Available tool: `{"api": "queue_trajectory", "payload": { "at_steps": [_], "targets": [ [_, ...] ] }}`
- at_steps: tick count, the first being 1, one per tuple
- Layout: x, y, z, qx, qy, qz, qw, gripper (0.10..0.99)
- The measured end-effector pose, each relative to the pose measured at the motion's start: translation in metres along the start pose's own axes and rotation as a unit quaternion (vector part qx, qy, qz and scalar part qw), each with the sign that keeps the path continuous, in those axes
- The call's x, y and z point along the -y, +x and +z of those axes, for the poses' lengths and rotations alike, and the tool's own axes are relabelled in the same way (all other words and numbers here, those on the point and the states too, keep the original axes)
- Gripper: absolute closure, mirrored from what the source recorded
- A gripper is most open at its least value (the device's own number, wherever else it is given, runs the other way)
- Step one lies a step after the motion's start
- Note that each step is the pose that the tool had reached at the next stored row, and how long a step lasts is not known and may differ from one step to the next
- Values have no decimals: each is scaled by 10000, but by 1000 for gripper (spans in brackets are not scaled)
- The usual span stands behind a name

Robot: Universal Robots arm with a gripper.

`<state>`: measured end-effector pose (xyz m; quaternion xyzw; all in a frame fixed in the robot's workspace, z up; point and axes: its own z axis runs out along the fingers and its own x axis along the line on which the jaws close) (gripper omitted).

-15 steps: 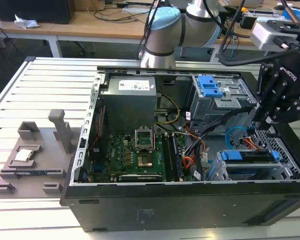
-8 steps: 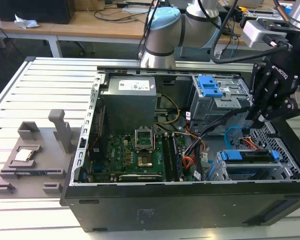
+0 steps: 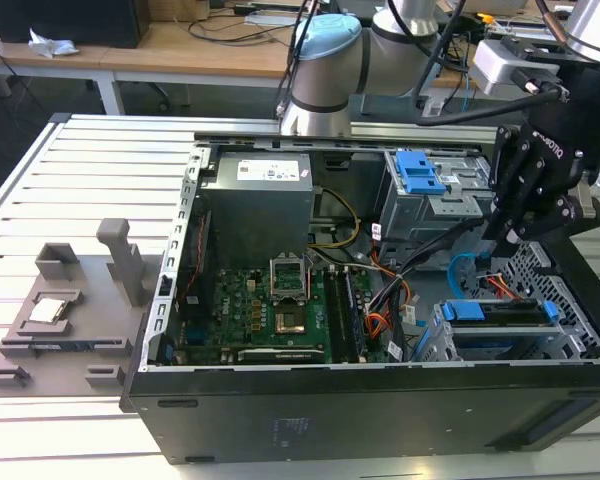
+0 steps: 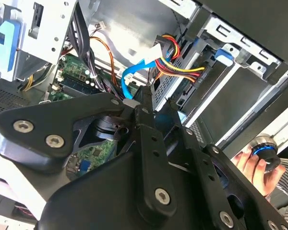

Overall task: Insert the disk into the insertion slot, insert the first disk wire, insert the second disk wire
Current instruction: 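Insert the second disk wire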

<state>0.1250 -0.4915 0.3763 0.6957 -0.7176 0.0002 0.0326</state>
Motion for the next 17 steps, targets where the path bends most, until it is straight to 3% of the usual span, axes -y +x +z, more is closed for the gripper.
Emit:
{"api": "queue_trajectory", "payload": {
  "at_steps": [8, 10, 17],
  "targets": [
    [-24, 3, -45, -8, 10, -207, 9998, 784],
    [-32, 7, -45, -22, 22, -473, 9989, 784],
    [-30, 78, -34, -38, 38, -796, 9968, 784]
  ]
}}
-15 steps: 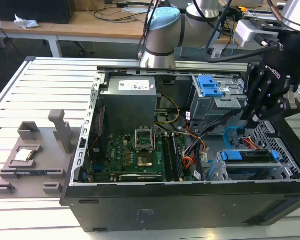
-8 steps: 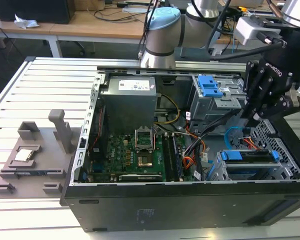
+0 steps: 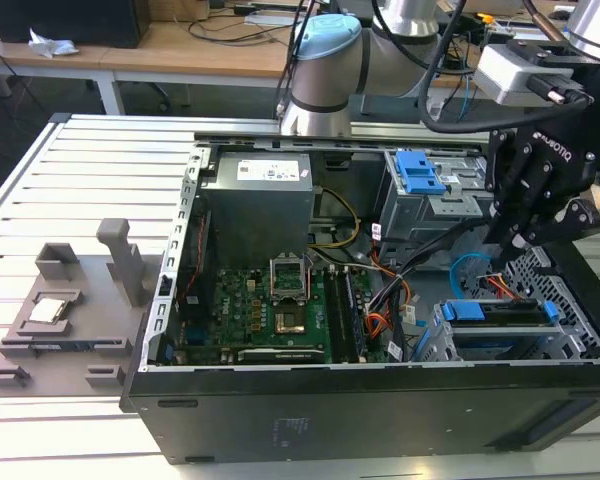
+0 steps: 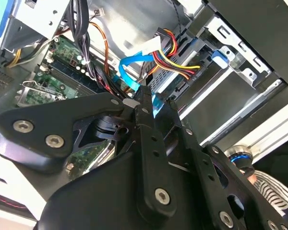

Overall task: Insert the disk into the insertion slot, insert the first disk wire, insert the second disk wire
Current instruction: 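Insert the second disk wire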

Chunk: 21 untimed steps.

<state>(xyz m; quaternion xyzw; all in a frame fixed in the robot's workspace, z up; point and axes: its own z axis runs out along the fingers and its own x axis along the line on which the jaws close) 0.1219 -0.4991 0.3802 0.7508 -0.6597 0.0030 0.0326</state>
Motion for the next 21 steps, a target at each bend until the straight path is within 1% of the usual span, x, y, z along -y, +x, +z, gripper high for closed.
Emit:
{"api": "queue_trajectory", "payload": {
  "at_steps": [3, 4, 5, 7, 8, 9, 10, 11, 12, 13, 16, 17, 19, 21],
  "targets": [
    [-1, 10, 10, -7, 6, -138, 9999, 784],
    [-1, 10, 20, -11, 5, -173, 9998, 784],
    [0, 8, 48, -13, 2, -220, 9998, 784],
    [0, 7, 66, -20, 1, -245, 9997, 784],
    [-2, 6, 72, -53, -4, -260, 9996, 784],
    [-5, 6, 75, -111, -11, -277, 9996, 784],
    [-5, 6, 82, -143, -16, -290, 9995, 784],
    [-4, 4, 105, -152, -16, -306, 9994, 784],
    [-3, 3, 130, -158, -16, -321, 9994, 784],
    [-3, 3, 131, -166, -17, -326, 9993, 784],
    [-3, 3, 132, -165, -16, -328, 9993, 784],
    [-3, 3, 132, -165, -16, -329, 9993, 800],
    [-3, 3, 133, -165, -16, -330, 9993, 922],
    [-3, 3, 132, -165, -16, -331, 9993, 922]
  ]
}}
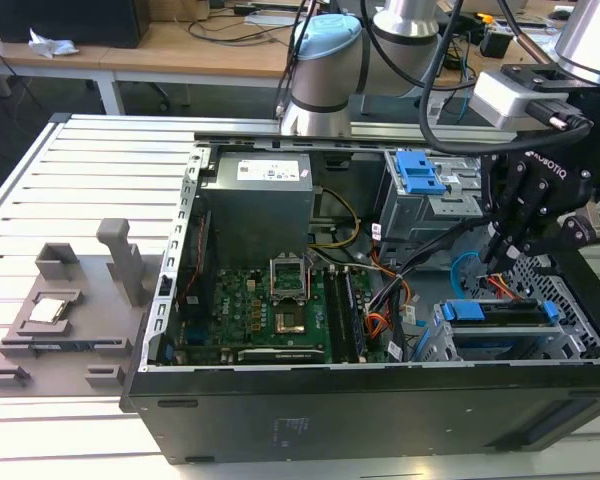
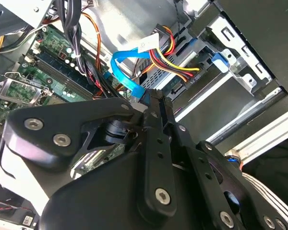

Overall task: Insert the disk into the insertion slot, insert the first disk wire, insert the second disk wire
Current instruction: 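Insert the second disk wire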

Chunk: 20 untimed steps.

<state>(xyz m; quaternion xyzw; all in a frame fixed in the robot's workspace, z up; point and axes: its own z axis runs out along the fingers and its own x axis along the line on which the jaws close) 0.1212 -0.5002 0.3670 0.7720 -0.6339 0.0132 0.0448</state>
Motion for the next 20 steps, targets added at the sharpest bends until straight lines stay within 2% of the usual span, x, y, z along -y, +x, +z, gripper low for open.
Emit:
{"api": "queue_trajectory", "payload": {
  "at_steps": [4, 5, 8, 10, 13, 16, 17, 18, 20],
  "targets": [
    [-4, 20, 4, 2, 1, -1, 10000, 922],
    [-21, 99, 11, 0, 0, -1, 10000, 922],
    [-47, 236, 31, 1, 0, 4, 10000, 922],
    [-49, 250, 44, 5, -6, 78, 10000, 922],
    [-47, 249, 69, 19, -27, 351, 9994, 922],
    [-46, 246, 101, 38, -56, 714, 9974, 922],
    [-45, 245, 115, 48, -69, 893, 9960, 922],
    [-33, 247, 121, 49, -74, 955, 9954, 922],
    [43, 259, 138, 53, -87, 961, 9953, 922]
  ]
}}
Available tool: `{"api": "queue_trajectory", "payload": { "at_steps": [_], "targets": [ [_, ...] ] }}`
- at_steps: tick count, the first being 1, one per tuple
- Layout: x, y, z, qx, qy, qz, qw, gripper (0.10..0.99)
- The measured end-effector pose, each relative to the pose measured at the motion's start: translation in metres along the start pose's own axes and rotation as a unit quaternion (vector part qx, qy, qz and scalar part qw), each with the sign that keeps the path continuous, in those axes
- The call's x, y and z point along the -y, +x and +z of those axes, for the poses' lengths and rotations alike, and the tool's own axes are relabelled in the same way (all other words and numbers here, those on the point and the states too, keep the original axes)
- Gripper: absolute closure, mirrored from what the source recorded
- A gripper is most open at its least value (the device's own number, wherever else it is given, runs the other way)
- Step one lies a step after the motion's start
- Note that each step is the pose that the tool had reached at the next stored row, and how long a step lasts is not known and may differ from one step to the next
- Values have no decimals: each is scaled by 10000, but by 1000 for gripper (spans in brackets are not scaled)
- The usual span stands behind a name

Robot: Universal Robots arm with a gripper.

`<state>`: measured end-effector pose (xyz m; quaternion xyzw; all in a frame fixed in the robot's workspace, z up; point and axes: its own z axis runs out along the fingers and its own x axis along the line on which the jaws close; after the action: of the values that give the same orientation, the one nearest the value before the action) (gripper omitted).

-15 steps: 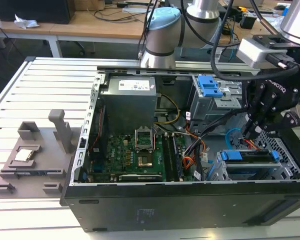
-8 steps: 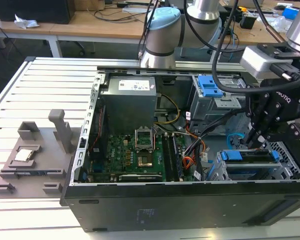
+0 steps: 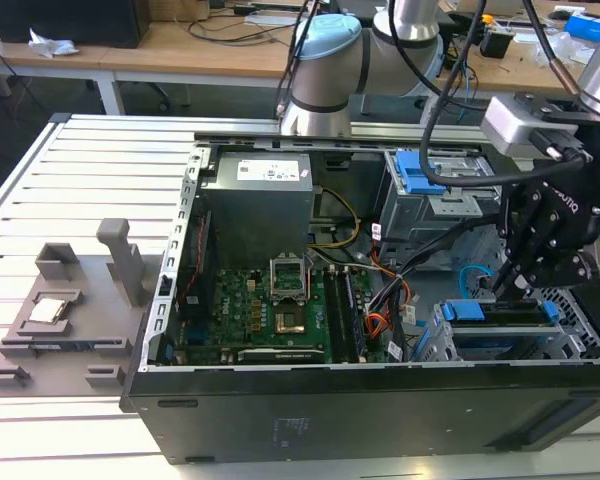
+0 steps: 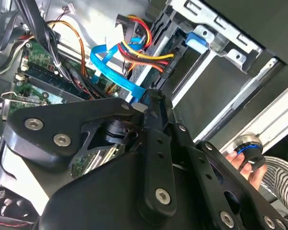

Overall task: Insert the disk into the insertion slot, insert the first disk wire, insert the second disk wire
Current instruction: 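Insert the second disk wire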

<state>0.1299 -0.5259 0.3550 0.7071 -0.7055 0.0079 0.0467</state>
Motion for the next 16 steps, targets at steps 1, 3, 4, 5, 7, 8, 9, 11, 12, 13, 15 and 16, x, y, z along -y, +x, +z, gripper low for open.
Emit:
{"api": "queue_trajectory", "payload": {
  "at_steps": [1, 3, 4, 5, 7, 8, 9, 11, 12, 13, 15, 16],
  "targets": [
    [14, -4, 8, -2, -5, 0, 10000, 922],
    [35, -19, 28, -1, -14, -1, 10000, 922],
    [48, -26, 38, -1, -18, -2, 10000, 922],
    [63, -32, 46, -2, -23, -2, 10000, 922],
    [79, -40, 62, -1, -28, -2, 10000, 922],
    [82, -42, 67, -1, -29, -3, 10000, 922],
    [83, -43, 76, -1, -30, -2, 10000, 922],
    [84, -44, 91, -1, -31, -2, 10000, 922],
    [85, -45, 96, -1, -31, -2, 10000, 922],
    [85, -45, 103, -1, -31, -2, 10000, 922],
    [86, -46, 117, -2, -31, -2, 10000, 922],
    [87, -46, 127, -1, -31, -3, 10000, 922]
  ]
}}
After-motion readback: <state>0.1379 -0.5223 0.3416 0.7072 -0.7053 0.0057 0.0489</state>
